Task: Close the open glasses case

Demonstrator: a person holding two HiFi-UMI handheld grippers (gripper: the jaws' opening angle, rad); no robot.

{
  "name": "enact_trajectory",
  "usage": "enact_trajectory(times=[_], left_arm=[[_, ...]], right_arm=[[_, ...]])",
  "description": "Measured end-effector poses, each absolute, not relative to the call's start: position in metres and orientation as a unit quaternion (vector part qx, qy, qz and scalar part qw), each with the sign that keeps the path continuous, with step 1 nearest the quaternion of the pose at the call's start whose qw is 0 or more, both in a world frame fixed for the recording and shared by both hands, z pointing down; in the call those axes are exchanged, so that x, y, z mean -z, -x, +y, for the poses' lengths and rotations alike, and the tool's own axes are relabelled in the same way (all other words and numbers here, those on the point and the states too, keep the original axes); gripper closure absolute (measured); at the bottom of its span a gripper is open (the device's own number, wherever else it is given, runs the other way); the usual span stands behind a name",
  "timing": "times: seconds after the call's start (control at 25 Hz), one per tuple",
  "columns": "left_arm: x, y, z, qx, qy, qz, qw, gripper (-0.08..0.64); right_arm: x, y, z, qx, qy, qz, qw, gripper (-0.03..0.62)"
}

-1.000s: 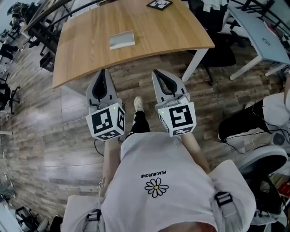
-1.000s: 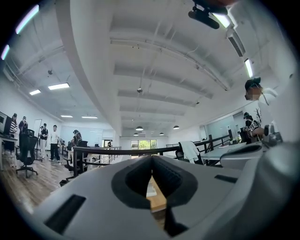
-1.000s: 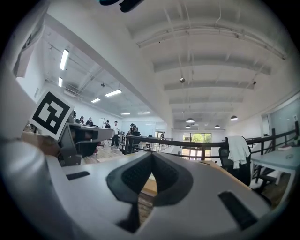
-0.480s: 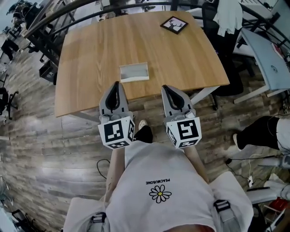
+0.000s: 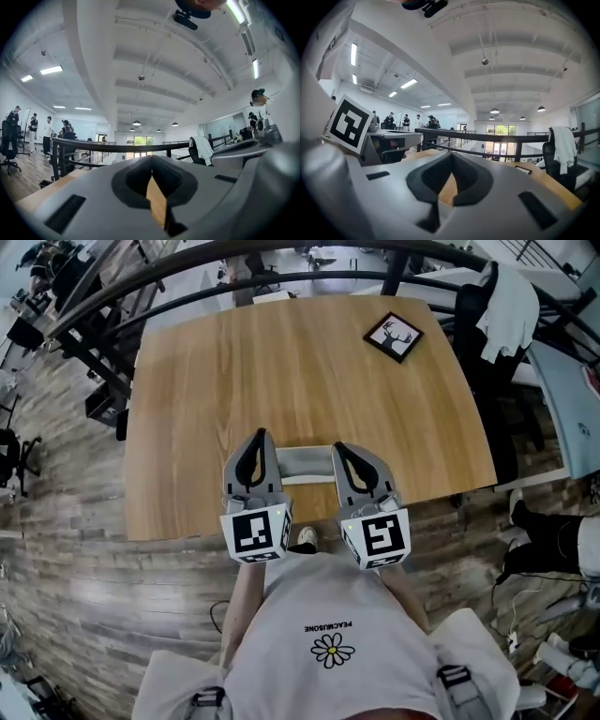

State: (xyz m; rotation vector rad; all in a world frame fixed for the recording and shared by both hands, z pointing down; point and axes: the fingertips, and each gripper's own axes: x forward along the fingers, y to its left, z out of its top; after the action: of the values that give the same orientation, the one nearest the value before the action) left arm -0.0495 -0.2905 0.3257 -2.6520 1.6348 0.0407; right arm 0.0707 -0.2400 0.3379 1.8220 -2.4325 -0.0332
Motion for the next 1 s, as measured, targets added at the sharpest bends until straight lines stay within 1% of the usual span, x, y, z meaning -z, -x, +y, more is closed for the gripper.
enact_trajectory(times=[0.16,0.32,0.52,0.76,1.0], left_arm=[[-0.321,0.044,-0.317,-0.013,0.854,0.520,0.024,0.543],[-0.319,0.045,-0.332,-0.018,0.851,0.525,0.015,0.543],[-0.335,0.042,-0.329,0.006,0.854,0.521,-0.008,0.543],[-0.325,0.048,-0.324,0.010,0.843,0.538,0.005,0.543],[-0.322,0.066,-0.323,0.003,0.825,0.565,0.009,0.543]], right_arm=[[-0.345,-0.075,-0.267,0.004,-0.600,-0.798,0.057,0.586],[-0.342,-0.073,-0.283,0.006,-0.591,-0.804,0.062,0.586],[-0.342,-0.072,-0.285,0.005,-0.572,-0.818,0.068,0.586],[-0.343,-0.071,-0.287,0.004,-0.546,-0.835,0.073,0.586],[-0.343,-0.067,-0.290,-0.006,-0.533,-0.844,0.061,0.586]])
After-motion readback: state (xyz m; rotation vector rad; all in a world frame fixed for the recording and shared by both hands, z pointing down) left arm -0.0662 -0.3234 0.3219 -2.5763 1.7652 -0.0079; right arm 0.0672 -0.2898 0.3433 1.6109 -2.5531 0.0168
